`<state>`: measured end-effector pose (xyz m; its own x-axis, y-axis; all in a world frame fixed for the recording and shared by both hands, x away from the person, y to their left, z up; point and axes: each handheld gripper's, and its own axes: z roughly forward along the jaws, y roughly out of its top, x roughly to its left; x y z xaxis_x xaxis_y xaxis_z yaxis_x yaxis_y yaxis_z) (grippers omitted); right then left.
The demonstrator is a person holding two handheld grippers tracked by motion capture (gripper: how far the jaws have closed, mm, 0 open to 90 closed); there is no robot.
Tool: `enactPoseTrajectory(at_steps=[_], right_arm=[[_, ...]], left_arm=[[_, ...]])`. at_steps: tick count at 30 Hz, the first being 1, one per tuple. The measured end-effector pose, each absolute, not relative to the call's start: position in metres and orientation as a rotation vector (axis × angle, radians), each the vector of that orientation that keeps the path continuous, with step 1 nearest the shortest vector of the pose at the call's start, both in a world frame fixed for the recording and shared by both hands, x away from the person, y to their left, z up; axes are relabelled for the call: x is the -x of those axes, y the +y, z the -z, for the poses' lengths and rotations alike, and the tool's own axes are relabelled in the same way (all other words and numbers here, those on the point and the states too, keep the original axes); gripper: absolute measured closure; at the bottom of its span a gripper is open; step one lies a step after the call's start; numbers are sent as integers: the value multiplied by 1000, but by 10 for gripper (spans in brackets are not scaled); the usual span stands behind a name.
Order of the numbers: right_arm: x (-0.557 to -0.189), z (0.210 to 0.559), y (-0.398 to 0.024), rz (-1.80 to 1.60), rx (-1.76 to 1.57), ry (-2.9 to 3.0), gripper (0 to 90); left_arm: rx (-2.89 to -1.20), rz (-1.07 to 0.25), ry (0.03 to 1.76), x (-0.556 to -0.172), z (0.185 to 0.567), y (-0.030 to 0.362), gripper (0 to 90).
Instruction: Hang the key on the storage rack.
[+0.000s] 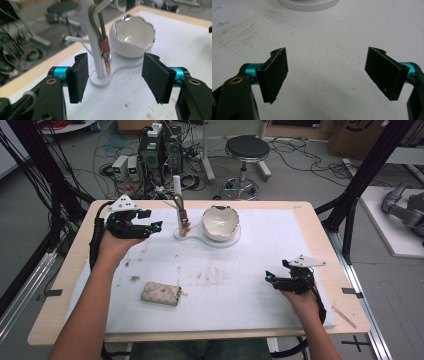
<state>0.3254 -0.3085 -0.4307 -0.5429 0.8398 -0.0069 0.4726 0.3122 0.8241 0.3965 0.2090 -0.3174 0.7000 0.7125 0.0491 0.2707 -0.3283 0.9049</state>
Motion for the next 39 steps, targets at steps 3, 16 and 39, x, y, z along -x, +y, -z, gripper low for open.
enactPoseTrajectory(at_steps=[3, 16, 39], right_arm=[[-324, 430, -308, -1125, -1160, 2142, 190], [-325, 430, -308, -1126, -1157, 2144, 190], [-328, 429, -314, -1141, -1163, 2129, 190]], left_arm=[[-1890, -540, 771, -391, 323, 213, 387], [-1868, -492, 789, -359, 352, 223, 347], [-1853, -504, 861, -313, 397, 243, 227]])
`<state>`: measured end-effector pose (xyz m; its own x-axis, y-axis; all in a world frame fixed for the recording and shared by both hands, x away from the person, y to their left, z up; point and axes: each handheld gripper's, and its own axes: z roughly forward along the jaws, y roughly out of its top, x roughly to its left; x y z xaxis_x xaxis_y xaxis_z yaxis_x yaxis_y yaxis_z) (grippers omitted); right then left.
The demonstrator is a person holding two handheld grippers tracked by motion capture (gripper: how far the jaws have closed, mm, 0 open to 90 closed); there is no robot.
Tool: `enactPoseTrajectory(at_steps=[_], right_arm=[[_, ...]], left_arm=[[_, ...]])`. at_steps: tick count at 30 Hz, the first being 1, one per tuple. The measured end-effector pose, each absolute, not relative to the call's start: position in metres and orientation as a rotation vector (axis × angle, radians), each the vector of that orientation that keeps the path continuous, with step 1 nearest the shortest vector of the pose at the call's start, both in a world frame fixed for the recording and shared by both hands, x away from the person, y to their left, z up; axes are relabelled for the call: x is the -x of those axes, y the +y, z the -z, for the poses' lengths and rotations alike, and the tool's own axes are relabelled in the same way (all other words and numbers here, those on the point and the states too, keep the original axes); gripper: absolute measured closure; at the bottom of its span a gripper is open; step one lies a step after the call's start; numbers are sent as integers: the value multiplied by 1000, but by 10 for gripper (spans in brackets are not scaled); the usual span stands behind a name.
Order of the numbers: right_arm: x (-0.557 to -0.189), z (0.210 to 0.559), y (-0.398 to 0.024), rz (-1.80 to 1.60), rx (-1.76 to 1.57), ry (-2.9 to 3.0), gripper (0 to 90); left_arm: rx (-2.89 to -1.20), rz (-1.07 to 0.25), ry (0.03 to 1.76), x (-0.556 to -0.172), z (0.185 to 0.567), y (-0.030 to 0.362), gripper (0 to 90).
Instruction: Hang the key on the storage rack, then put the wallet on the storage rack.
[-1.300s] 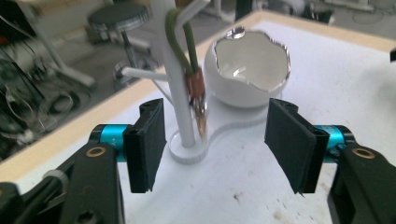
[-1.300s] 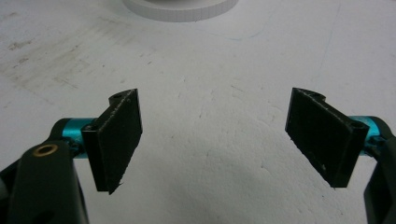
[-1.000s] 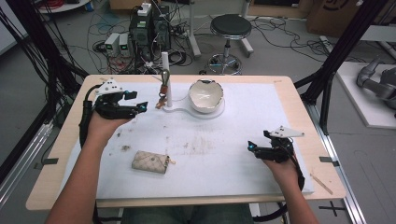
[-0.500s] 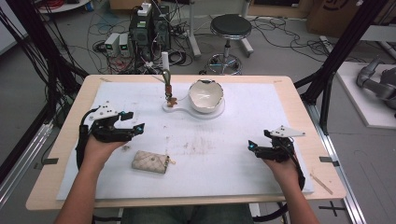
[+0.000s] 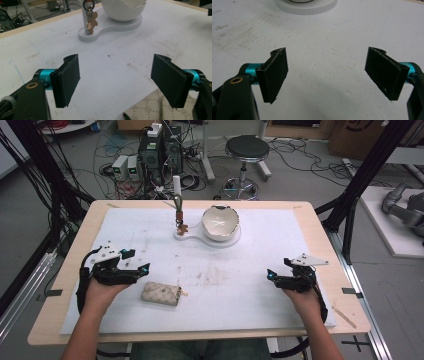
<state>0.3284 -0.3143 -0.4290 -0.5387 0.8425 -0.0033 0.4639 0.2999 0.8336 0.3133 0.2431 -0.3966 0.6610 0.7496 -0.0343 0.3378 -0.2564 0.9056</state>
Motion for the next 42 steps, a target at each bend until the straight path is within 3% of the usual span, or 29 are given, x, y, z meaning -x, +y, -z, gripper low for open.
enactPoseTrajectory(at_steps=[13, 42], right_arm=[[-330, 429, -318, -1134, -1190, 2110, 190], [-333, 431, -310, -1136, -1169, 2140, 190]], left_arm=[[-1859, -492, 865, -319, 403, 252, 179], [-1838, -483, 909, -318, 408, 275, 178]])
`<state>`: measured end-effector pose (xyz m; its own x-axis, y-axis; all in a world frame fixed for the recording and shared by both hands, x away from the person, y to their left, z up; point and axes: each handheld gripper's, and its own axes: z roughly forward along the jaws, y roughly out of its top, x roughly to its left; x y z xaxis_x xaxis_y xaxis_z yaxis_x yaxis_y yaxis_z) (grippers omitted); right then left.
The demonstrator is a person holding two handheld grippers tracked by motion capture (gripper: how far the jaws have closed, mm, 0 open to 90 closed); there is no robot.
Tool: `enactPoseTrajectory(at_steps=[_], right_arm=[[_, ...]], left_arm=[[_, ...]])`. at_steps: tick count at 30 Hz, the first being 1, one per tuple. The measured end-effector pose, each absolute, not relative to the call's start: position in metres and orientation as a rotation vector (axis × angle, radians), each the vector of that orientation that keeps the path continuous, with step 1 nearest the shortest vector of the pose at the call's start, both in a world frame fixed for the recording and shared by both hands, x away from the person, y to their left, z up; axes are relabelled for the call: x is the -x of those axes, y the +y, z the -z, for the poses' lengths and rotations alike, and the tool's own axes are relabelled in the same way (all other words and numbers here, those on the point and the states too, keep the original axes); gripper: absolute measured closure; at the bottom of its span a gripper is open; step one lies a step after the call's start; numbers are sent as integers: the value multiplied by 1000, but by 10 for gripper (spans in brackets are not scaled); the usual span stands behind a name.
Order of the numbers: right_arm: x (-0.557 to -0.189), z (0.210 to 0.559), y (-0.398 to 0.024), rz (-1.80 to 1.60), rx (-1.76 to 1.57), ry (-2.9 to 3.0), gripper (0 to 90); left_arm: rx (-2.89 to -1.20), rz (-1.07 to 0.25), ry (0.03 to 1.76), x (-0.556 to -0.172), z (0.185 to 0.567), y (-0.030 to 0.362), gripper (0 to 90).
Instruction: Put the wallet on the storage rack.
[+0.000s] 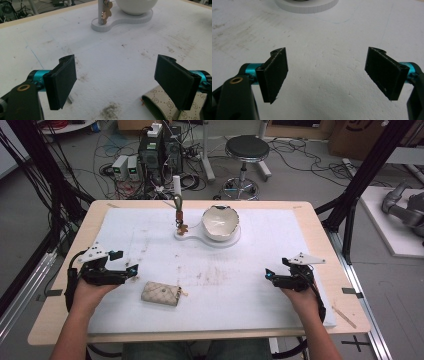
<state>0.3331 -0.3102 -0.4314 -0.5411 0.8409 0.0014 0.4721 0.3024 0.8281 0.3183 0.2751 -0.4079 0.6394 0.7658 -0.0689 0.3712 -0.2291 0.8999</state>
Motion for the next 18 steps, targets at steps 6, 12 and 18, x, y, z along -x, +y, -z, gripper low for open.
enactPoseTrajectory(at_steps=[6, 12, 18], right_arm=[[-336, 432, -313, -1161, -1196, 2119, 190], [-332, 429, -306, -1164, -1151, 2133, 190], [-334, 426, -291, -1169, -1110, 2161, 190]], left_arm=[[-1815, -471, 907, -319, 409, 280, 178], [-1822, -476, 903, -314, 409, 278, 178], [-1819, -479, 909, -311, 408, 283, 178]])
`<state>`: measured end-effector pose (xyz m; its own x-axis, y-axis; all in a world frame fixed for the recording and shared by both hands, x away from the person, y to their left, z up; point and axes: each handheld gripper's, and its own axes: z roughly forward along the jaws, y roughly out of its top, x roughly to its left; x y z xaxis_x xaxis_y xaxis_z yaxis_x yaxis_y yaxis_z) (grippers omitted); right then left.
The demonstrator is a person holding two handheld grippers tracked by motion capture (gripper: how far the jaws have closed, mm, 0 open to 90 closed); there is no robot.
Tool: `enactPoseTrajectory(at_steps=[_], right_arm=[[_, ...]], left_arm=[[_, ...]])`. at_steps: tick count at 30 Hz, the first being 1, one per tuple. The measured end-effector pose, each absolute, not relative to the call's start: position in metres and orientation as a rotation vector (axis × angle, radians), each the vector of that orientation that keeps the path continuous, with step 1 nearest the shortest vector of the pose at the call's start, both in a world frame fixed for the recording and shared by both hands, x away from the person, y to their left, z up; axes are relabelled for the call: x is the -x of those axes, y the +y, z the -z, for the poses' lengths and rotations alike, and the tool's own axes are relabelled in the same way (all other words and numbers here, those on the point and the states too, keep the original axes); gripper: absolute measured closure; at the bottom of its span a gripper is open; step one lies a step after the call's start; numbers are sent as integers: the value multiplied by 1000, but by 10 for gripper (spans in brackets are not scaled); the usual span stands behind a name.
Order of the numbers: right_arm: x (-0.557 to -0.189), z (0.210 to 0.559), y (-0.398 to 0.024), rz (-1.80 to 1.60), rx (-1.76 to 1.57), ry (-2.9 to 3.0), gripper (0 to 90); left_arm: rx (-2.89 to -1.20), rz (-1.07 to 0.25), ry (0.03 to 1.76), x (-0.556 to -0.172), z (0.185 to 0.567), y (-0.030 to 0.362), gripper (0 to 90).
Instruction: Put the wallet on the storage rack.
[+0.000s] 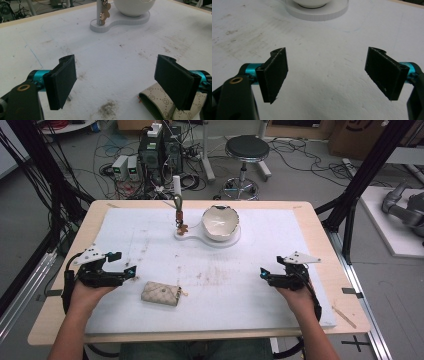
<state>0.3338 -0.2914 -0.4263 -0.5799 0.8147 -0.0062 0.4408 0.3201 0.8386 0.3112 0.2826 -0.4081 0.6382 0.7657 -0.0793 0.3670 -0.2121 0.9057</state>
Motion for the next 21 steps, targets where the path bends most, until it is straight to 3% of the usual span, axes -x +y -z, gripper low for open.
enactPoseTrajectory(at_steps=[21], right_arm=[[-347, 419, -186, -1287, -801, 2370, 190]], left_arm=[[-1801, -546, 977, -272, 406, 318, 178]])
